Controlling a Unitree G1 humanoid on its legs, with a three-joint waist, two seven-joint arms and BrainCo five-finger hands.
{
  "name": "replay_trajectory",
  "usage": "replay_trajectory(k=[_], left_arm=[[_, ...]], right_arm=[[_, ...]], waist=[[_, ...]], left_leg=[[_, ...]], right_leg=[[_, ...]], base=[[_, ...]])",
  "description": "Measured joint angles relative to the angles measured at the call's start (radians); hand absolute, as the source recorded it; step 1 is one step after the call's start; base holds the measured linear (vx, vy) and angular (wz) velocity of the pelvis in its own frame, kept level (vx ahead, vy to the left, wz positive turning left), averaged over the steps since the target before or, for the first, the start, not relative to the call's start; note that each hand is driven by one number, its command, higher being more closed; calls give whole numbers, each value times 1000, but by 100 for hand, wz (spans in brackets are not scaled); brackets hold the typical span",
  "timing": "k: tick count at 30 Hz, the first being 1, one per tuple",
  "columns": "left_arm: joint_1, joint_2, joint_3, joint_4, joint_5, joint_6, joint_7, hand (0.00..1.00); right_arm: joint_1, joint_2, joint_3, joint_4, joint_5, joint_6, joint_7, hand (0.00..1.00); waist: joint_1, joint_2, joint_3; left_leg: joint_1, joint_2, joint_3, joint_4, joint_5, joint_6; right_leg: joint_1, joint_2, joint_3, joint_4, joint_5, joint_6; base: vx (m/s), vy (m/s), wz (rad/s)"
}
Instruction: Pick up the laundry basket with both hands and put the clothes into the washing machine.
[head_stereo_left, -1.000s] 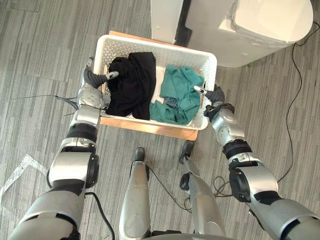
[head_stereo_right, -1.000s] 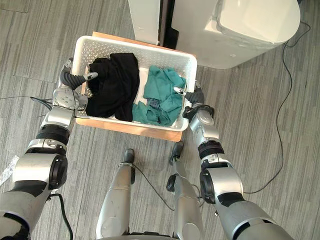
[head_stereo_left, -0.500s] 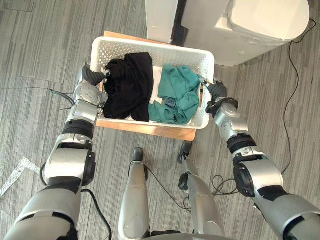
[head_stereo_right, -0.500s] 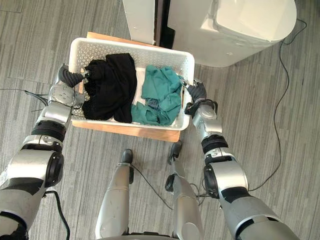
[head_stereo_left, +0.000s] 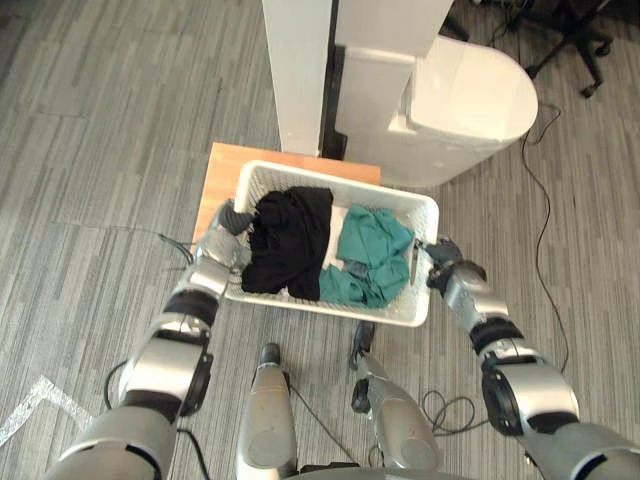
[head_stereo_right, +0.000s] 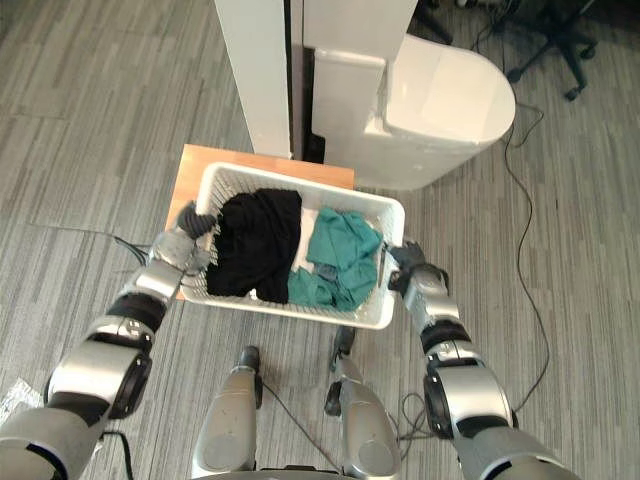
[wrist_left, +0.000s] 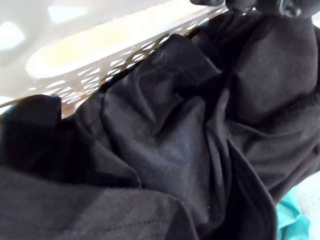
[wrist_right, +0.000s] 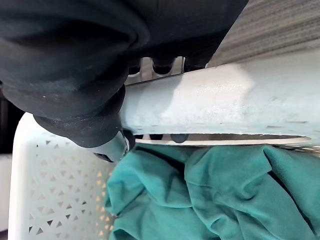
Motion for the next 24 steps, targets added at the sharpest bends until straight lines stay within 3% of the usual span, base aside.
replay_trajectory(k=[3,7,9,11,17,20,22,23,24], left_arm=[[193,1,-1,-163,-33,-14,-27,100],[425,-31,25,-317,-114,-32,-57,100],[557,-91,51,-371,-163,-33,-67,100],[615,-121,56,-372,-182,-32,-77,100],[732,-212,77,-374,-185,-21,-94,100],[811,-228,63,-489,-185,2,-113,100],[841,-245,46,-572,-185,5,-116,100],[846,-264,38,-608,-186,6,-116,100],[843,-265,26,-637,-186,6,-116,100]], right_arm=[[149,-1,-2,-101,0,2,31,100],[344,5,-18,-217,1,1,93,100],[442,13,-41,-233,1,-5,125,100],[480,15,-46,-232,1,-6,131,100],[560,15,-83,-223,-38,-2,142,100],[582,35,-119,-254,-78,5,129,100],[618,47,-150,-355,-110,2,128,100],[638,57,-164,-409,-108,-1,126,100],[668,62,-178,-470,-106,-1,124,100]], waist=[[-22,2,-64],[-28,15,-139],[-30,39,-210],[-28,58,-238],[-22,124,-264],[-21,119,-263],[-21,121,-262],[-20,138,-269],[-26,151,-281]], left_leg=[[67,-8,-2,-68,20,-2],[182,-7,-2,-146,33,-7],[217,-4,-8,-168,29,-5],[237,-2,-17,-168,23,-5],[201,16,-79,-10,-48,-9],[194,-27,-196,85,-52,-13],[170,-62,-273,202,-108,-42],[164,-74,-289,253,-155,-44],[170,-64,-286,202,-213,17]], right_leg=[[36,-5,-2,-3,-16,4],[132,4,-5,-38,-31,12],[185,12,-13,-62,-40,14],[208,15,-19,-62,-58,21],[228,35,-17,-26,-81,15],[151,10,41,148,-152,19],[91,2,91,222,-171,35],[65,22,137,240,-167,47],[42,40,179,224,-158,83]], base=[[115,23,7],[137,9,7],[74,1,15],[16,8,11],[-50,44,5],[-82,75,-40],[-162,88,-86],[-277,198,-110],[-341,269,-109]])
